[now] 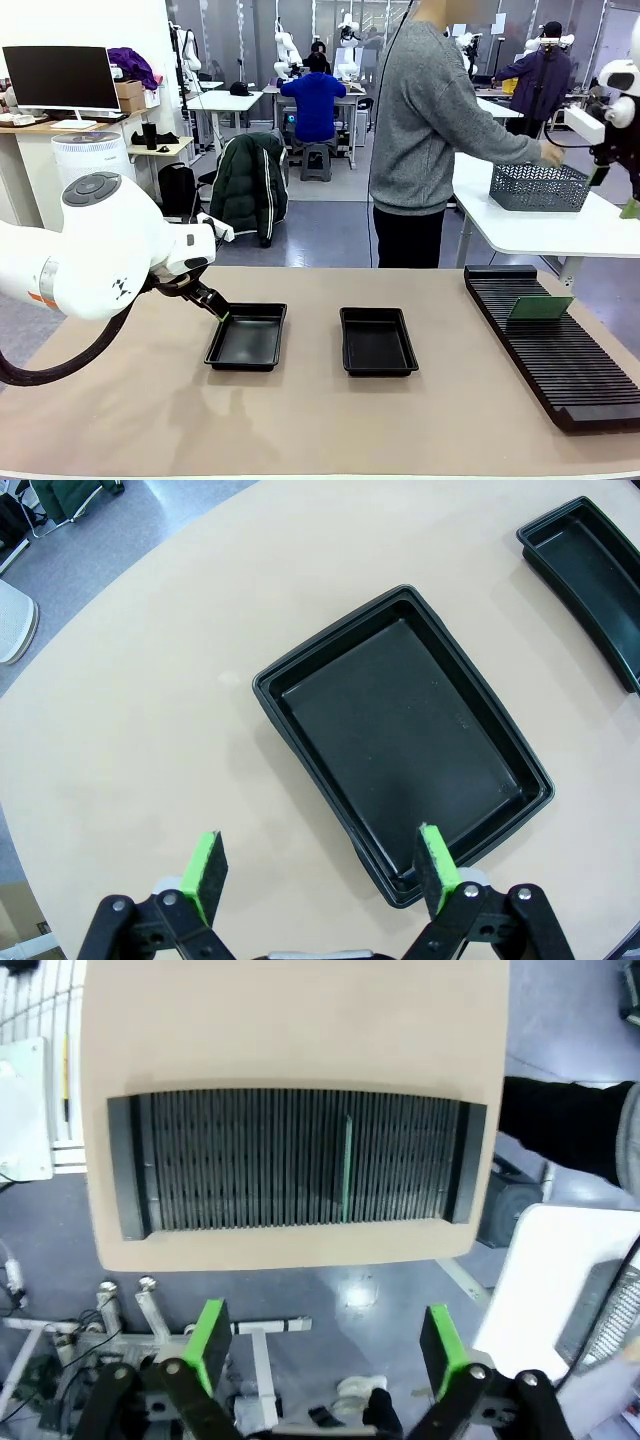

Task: Inspect and transfer BCBs to ESD trays.
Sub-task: Pick up the Blank PCB from the PCB Rack and place it in the left ESD tray.

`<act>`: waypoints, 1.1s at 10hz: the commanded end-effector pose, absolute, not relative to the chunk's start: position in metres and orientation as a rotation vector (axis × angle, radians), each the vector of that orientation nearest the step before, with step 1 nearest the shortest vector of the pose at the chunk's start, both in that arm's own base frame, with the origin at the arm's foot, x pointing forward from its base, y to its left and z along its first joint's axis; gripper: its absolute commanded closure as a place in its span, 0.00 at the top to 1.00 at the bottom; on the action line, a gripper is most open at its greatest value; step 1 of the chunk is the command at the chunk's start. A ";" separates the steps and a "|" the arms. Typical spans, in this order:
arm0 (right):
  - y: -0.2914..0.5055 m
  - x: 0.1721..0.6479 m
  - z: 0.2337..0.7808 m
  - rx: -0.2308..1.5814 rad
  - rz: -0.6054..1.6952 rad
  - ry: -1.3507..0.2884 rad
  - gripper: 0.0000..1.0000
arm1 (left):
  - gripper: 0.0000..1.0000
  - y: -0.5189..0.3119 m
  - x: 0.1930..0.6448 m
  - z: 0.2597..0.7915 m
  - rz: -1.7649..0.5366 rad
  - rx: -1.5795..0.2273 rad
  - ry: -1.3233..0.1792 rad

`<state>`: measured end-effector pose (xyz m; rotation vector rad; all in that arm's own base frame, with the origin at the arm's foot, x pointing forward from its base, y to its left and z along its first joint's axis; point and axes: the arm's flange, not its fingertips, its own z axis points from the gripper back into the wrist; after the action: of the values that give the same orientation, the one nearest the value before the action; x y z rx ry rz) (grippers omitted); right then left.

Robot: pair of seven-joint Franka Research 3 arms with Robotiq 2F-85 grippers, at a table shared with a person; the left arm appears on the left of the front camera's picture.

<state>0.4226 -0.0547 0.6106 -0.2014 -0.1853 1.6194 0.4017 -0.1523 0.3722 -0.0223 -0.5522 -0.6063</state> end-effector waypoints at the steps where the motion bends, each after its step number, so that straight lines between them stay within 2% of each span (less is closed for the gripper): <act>1: -0.060 0.414 0.590 -0.221 1.636 -0.225 1.00 | 1.00 -0.152 0.402 0.372 -0.605 -0.023 -0.552; 5: -0.072 0.421 0.551 -0.198 1.657 -0.301 1.00 | 1.00 -0.152 0.402 0.372 -0.605 -0.023 -0.552; 11: -0.069 0.436 0.497 -0.184 1.645 -0.301 1.00 | 1.00 -0.152 0.402 0.372 -0.605 -0.023 -0.552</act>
<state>0.4335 -0.0668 0.5074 -0.1747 -0.2645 1.6301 0.4016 -0.1524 0.3722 -0.0223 -0.5522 -0.6064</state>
